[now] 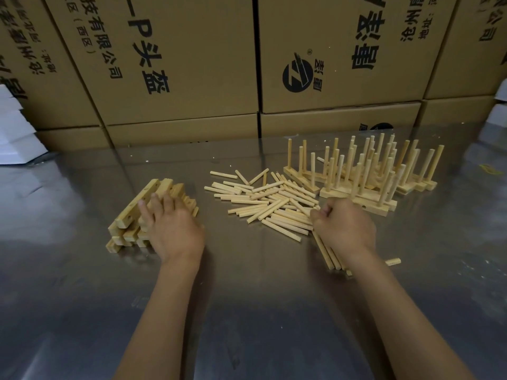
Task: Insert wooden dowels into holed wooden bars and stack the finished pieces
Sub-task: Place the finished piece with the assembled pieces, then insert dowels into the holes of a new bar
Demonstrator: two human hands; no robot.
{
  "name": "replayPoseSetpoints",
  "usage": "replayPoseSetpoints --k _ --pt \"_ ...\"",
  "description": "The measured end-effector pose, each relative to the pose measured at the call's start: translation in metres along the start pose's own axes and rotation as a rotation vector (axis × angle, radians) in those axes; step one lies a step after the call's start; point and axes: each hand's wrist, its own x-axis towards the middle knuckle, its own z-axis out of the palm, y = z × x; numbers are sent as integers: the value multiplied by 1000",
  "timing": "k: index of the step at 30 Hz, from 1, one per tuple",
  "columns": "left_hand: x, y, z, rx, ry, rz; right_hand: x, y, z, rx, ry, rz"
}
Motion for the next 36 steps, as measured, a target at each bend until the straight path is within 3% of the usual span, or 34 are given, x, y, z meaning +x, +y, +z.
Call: replayPoseSetpoints --k 8,23,28,31,34,36 --pt "-1 6 0 -36 29 -3 -10 -15 16 -51 -62 -132" --pt "6 4 7 -66 42 -62 -10 -15 12 -26 -96 -121" --pt "6 2 2 -162 181 -63 -10 -16 13 -16 -104 -119" --pt "6 6 -2 -372 257 -65 -10 -16 13 -13 -112 -120" --pt "2 18 -4 -701 96 -94 -10 -16 13 -14 -120 -122" --pt "-3 26 0 -743 -88 -120 -10 -16 14 -9 -124 -117"
